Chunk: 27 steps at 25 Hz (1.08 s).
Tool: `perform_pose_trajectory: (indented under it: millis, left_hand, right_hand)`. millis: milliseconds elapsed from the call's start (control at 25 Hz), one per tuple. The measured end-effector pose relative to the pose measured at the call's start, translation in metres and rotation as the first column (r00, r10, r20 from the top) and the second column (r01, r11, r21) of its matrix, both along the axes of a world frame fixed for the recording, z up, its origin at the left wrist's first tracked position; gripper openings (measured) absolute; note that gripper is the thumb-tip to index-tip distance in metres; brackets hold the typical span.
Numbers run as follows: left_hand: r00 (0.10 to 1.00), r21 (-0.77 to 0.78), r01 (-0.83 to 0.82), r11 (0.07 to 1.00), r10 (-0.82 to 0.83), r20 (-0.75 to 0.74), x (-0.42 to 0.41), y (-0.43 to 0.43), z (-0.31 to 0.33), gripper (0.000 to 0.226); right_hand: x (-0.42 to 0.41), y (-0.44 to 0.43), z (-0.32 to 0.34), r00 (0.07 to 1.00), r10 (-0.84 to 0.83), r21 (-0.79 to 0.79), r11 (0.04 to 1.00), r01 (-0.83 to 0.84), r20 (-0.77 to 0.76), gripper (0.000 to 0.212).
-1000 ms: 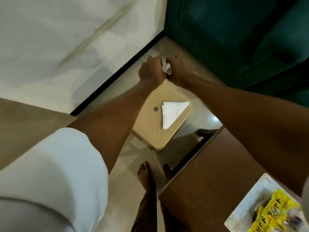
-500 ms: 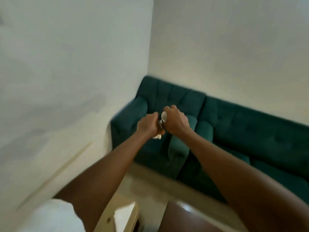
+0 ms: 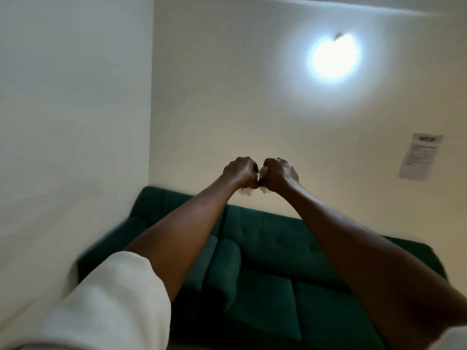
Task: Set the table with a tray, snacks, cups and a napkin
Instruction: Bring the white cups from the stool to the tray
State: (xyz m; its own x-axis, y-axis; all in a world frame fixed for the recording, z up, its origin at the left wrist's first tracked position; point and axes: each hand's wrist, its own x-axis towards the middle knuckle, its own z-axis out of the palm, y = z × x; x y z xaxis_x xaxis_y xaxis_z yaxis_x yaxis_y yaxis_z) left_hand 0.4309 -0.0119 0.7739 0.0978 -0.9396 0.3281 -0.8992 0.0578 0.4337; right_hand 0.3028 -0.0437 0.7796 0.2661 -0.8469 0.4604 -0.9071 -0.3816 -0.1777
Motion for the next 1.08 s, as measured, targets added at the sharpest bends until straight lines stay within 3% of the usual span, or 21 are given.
perform_pose_trajectory:
  millis: [320,680,920,1080]
  left_hand:
    - [0.999,-0.074,0.047,0.996,-0.047,-0.002,-0.17,-0.01,0.047,0.056]
    - [0.995,0.001,0.094,0.996,-0.094,0.014,-0.25,-0.021,0.023,0.053]
    - [0.991,0.119,0.129,0.985,-0.131,0.01,-0.263,-0.033,-0.093,0.054]
    - [0.985,0.3,0.164,0.94,-0.174,0.007,-0.272,-0.033,-0.255,0.056]
  right_hand:
    - [-0.182,-0.006,0.03,0.993,-0.057,0.001,0.998,0.058,0.101,0.048]
    - [-0.255,-0.013,0.008,0.972,-0.148,0.082,0.987,0.135,0.181,0.045]
    - [-0.271,-0.025,-0.113,0.963,-0.187,0.202,0.968,0.148,0.194,0.053]
    - [-0.281,-0.01,-0.279,0.958,-0.256,0.422,0.888,0.18,0.131,0.058]
